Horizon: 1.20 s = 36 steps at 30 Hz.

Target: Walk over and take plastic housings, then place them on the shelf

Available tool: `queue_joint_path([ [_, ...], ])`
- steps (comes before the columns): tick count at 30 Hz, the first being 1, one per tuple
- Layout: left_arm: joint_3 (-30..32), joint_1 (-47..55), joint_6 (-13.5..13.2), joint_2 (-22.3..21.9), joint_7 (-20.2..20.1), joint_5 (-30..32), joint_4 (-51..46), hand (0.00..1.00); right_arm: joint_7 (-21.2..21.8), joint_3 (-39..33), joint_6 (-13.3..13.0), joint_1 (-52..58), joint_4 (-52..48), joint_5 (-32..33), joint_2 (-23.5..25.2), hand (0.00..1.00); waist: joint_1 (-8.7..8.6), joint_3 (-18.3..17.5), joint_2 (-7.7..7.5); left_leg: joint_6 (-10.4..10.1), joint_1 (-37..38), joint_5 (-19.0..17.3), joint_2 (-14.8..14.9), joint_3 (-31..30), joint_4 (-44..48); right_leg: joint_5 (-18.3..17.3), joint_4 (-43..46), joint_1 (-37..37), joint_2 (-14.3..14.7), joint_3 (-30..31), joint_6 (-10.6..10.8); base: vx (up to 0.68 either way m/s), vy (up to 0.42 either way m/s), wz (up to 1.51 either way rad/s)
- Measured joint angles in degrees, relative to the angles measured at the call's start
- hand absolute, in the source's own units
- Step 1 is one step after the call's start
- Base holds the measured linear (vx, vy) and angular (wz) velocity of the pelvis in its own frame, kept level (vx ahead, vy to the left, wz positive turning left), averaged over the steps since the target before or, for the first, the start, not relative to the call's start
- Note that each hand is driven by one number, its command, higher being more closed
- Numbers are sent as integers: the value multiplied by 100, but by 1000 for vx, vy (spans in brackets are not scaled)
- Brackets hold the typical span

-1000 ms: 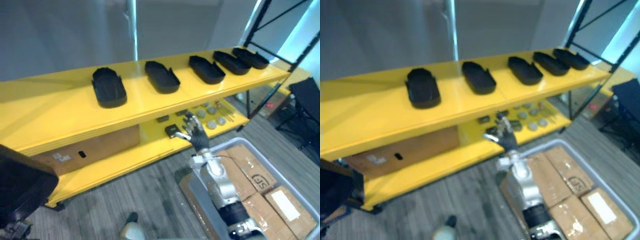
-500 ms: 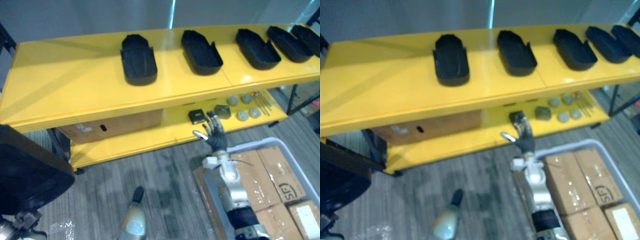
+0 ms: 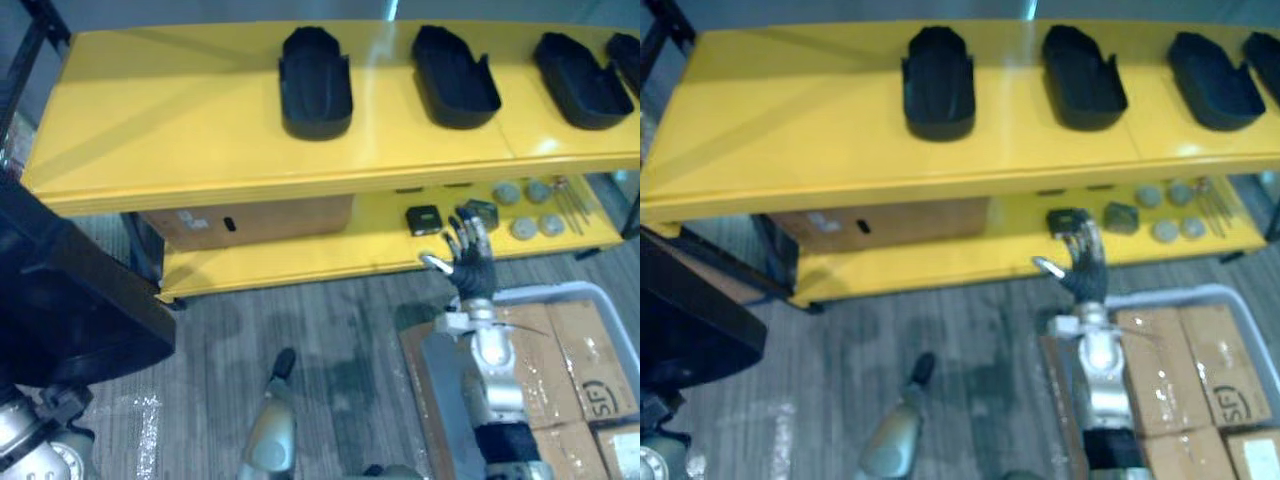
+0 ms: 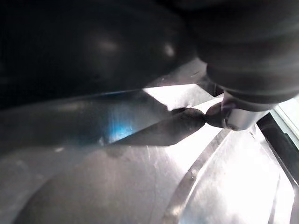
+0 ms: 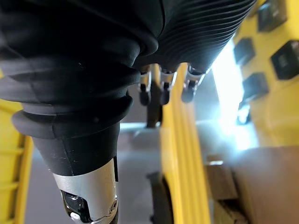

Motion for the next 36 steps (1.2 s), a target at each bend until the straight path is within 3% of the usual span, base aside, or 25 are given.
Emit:
queue_joint_path([
  [4,-275,-104,30,0,-30,43,-4,100,-99,6,-18,-34,-227,-98,-4,0,-39,40,42,-5,0,16,60,97,1,-60,-128,-1,48,108,99,-49,-30,-14],
  [6,-394,-164,41,0,-29,51,-4,100,-171,-1,-21,-63,-231,-102,-12,0,-152,60,75,-10,3,28,64,109,1,-73,-123,-16,49,155,124,-41,-14,-4],
  [12,-424,-172,45,2,-29,61,-5,100,-233,-174,-21,-47,-342,-98,-10,0,-190,122,181,2,99,36,18,238,20,-82,-4,-31,-72,265,156,-15,-2,-8],
  [13,-424,-179,40,3,-25,114,-11,100,-239,-193,-21,8,-429,-103,-10,0,-213,131,183,-6,116,-10,-59,234,75,-131,45,27,-149,230,229,0,14,14],
  [15,-406,-197,37,5,-37,286,-13,100,-267,-269,-22,89,-441,-103,-8,0,-230,262,173,-9,134,-257,-195,221,468,-209,158,225,-262,195,146,10,30,15],
  [17,-394,-159,34,7,-123,309,-18,100,-368,-391,-50,349,-472,-99,30,0,-236,317,104,42,119,-555,-373,278,952,-346,288,434,-425,109,-125,16,67,21],
  [18,-346,-166,-1,4,-167,318,-40,100,-422,-521,-84,562,-556,-99,69,0,-282,354,45,194,-98,-926,-432,460,1671,-350,514,494,-534,65,-157,29,99,26],
  [19,-312,-119,-22,2,-189,327,-64,100,-463,-573,-92,686,-619,-98,79,0,-310,337,127,244,-266,-1190,-421,496,2103,-345,755,482,-540,92,-189,43,162,22],
  [20,-266,-47,-53,13,-261,342,-79,100,-510,-697,-154,944,-719,-93,162,0,-307,355,192,186,-289,-1445,-403,483,2447,-212,1414,289,-583,335,-497,17,170,25],
  [21,-192,-64,-65,32,-336,336,-80,100,-523,-780,-182,1115,-774,-95,291,0,-373,338,51,181,-161,-1469,-417,565,2284,189,1940,-106,-722,594,-1098,46,201,23],
  [22,-162,-72,-73,62,-346,333,-85,100,-533,-809,-192,1161,-819,-97,355,0,-442,329,-67,252,-268,-1772,-453,724,2674,395,2196,-288,-842,718,-1114,122,225,2],
  [23,-112,-26,-88,153,-345,314,-91,100,-584,-860,-235,1214,-958,-103,356,0,-387,320,16,662,-375,-2368,-394,1000,4093,847,2809,-588,-790,1097,-946,217,292,-7],
  [24,-82,-53,-65,334,-345,302,-64,100,-637,-935,-360,1257,-1039,-100,444,0,-494,309,126,600,-100,-3003,-266,1012,3788,1066,3266,-850,-770,1321,-728,210,271,-6],
  [26,-82,-240,-3,458,-324,267,10,100,-640,-968,-360,1192,-1044,-133,481,0,-490,235,6,646,10,-2999,-284,1001,3554,497,3208,-1236,-609,1541,-301,170,184,-3],
  [28,-94,-410,93,452,-292,263,61,100,-637,-1151,-369,1047,-1100,-221,420,0,-499,220,46,646,215,-2943,-256,973,3231,131,2323,-1444,-279,1661,-196,168,138,-6],
  [30,-188,-521,256,453,-203,264,81,100,-624,-1381,-365,1013,-1178,-217,264,0,-610,132,170,603,309,-2899,-278,833,3046,157,1313,-1619,39,2120,-80,141,60,34],
  [32,-320,-638,327,457,-85,261,88,100,-621,-1625,-343,1042,-1357,-216,171,0,-680,104,194,583,574,-2878,-404,650,2832,248,783,-1685,165,2596,70,247,-23,61],
  [34,-445,-650,340,452,-59,262,89,100,-618,-1759,-342,1057,-1504,-209,112,0,-770,40,168,597,735,-2846,-494,458,2754,301,688,-1637,180,2659,104,247,-122,76],
  [36,-590,-613,338,450,-58,255,73,100,-604,-1822,-350,1033,-1639,-203,-37,0,-779,-121,73,500,781,-2892,-598,288,2730,509,560,-1669,166,2535,-121,309,-299,77],
])
